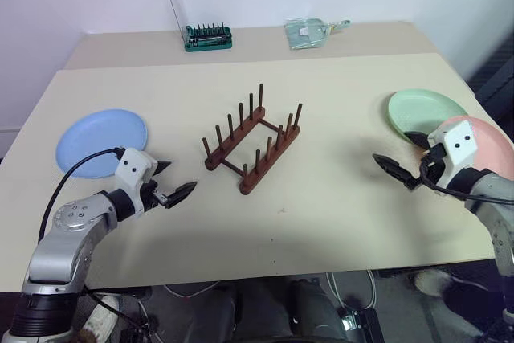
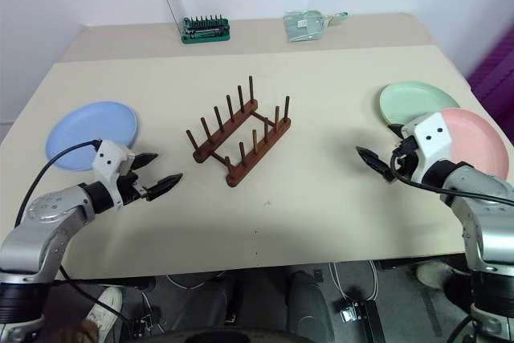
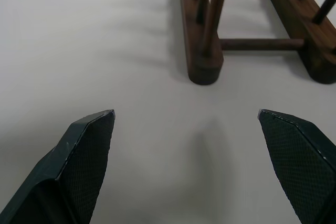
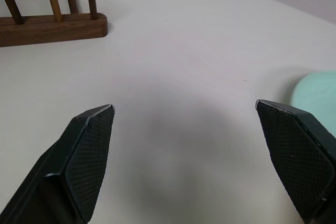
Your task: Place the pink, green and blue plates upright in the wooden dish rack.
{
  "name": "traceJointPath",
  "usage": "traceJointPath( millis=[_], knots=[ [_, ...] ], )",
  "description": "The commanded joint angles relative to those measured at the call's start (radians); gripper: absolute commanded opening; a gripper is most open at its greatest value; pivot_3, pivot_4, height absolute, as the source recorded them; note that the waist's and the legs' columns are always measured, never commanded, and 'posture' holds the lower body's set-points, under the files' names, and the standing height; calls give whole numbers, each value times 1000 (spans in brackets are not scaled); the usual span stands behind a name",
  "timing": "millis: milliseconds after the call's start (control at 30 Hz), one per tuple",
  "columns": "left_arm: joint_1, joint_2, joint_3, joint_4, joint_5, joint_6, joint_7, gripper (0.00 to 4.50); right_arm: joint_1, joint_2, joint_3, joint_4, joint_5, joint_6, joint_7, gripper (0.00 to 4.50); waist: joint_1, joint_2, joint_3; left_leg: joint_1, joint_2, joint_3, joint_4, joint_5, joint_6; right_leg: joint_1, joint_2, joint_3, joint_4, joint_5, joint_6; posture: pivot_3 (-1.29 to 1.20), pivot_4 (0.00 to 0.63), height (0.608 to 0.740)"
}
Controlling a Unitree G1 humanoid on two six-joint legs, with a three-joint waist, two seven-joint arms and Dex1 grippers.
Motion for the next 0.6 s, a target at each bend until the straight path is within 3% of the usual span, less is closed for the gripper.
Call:
traceJointPath(
  millis=[33,300,467,600],
  knots=[
    [13,-1,18,-44,-7,-3,11,4500,-50,-2,8,28,-17,-41,-2,4411,1,0,0,0,0,0,0,0,0,0,0,0,0,0,0,0,150,740],
    [77,-1,3,-145,-108,60,-52,4500,-60,9,38,0,-30,-46,-5,4411,2,0,0,0,0,0,0,0,0,0,0,0,0,0,0,0,150,740],
    [81,-2,-172,-234,-39,66,-50,4500,-14,38,70,-91,-13,-24,-12,4411,2,0,0,0,0,0,0,0,0,0,0,0,0,0,0,0,150,740],
    [60,-43,-229,-233,0,68,7,4500,5,63,84,-134,-7,-3,-24,4411,2,0,0,0,0,0,0,0,0,0,0,0,0,0,0,0,150,740]
  ],
)
